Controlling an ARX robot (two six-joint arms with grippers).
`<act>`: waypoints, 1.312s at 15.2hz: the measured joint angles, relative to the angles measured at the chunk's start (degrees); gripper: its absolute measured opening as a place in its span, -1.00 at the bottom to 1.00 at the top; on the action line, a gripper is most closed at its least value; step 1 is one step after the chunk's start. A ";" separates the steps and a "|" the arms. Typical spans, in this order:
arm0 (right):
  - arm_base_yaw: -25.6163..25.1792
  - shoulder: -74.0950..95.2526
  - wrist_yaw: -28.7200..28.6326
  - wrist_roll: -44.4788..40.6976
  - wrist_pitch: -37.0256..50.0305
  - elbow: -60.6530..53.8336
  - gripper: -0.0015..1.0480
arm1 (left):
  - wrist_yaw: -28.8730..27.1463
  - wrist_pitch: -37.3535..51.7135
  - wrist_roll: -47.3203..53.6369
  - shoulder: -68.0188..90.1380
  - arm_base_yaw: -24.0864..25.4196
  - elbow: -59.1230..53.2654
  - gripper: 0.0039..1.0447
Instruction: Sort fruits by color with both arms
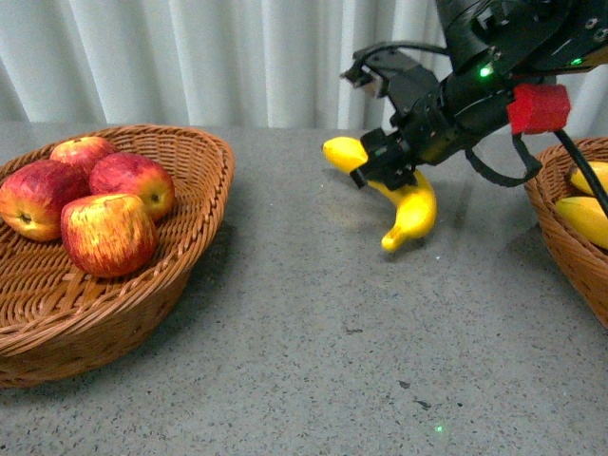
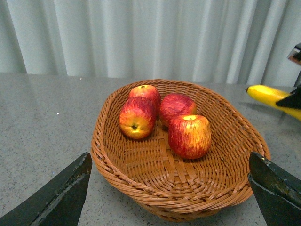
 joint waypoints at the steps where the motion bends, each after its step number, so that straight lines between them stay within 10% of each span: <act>1: -1.53 -2.78 -2.34 3.10 2.03 -1.62 -0.36 | 0.00 0.00 0.00 0.00 0.00 0.00 0.88; 5: -15.10 -21.14 -8.66 10.78 9.81 -13.88 -0.36 | 0.00 0.00 0.00 0.00 0.00 0.00 0.88; 12: -34.99 -37.20 -14.91 -5.86 6.10 -39.52 -0.36 | 0.00 0.00 0.00 0.00 0.00 0.00 0.88; 18: -35.82 -46.10 -21.66 -7.08 5.99 -44.87 0.90 | 0.00 0.00 0.00 0.00 0.00 0.00 0.88; 20: -34.51 -52.92 -25.73 -3.19 9.14 -45.88 0.87 | 0.00 0.00 0.00 0.00 0.00 0.00 0.88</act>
